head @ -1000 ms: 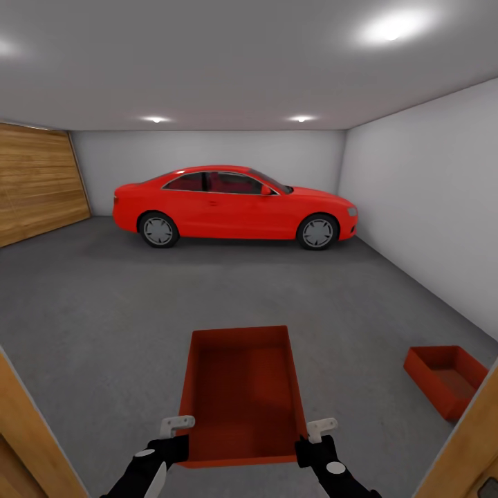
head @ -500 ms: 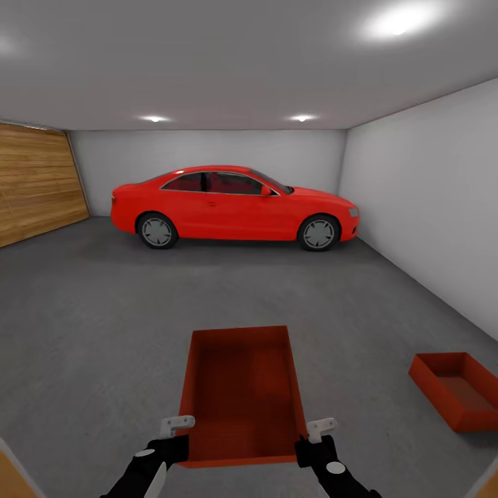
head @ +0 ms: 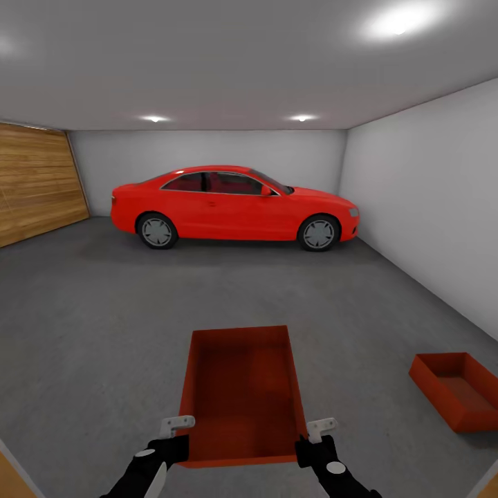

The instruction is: Move the two storage containers from the living room to the garage. In the garage, place one container on the floor and stack the other container on top of it (either order is fine).

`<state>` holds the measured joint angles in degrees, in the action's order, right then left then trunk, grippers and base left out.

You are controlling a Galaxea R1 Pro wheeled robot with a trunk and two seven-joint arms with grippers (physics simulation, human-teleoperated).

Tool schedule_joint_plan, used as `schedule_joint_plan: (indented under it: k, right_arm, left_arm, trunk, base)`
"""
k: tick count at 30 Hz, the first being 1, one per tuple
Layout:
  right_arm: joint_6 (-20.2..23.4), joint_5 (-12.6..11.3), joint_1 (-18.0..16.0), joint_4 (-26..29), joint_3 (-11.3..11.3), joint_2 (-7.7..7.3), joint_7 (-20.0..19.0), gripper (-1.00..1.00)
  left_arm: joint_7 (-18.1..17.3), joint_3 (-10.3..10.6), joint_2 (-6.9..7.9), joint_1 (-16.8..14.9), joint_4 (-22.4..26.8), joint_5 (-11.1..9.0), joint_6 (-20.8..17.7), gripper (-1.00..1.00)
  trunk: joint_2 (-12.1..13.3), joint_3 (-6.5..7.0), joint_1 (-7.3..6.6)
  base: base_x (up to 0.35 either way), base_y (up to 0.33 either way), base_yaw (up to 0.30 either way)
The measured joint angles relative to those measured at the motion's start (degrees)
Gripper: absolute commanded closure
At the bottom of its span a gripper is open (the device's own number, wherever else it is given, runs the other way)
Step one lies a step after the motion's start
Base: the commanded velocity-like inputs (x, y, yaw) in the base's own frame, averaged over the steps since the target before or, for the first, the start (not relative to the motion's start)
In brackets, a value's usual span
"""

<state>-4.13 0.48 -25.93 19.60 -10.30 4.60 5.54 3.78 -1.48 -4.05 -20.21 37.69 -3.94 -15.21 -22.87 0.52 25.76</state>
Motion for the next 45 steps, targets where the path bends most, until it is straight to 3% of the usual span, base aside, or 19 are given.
schedule_joint_plan:
  k: [9,21,45]
  right_arm:
    - [-0.02,0.03,0.00,0.00,0.02,0.00,-0.01,1.00]
    - [0.00,0.02,0.00,-0.01,-0.01,0.04,0.05,1.00]
    - [-0.09,0.03,0.00,0.00,-0.05,0.11,0.18,1.00]
  left_arm:
    - [-0.01,0.00,0.00,0.01,0.00,0.00,0.03,1.00]
    - [-0.05,-0.11,0.00,0.00,-0.01,0.02,0.00,1.00]
    - [-0.26,-0.15,0.09,0.01,-0.01,0.08,0.10,1.00]
  trunk:
    - [0.00,0.00,0.00]
    - [0.00,0.00,-0.02]
    - [0.00,0.00,0.00]
  base:
    - [0.017,0.000,0.000]
    - [0.279,0.000,0.000]
    - [0.005,0.019,0.000]
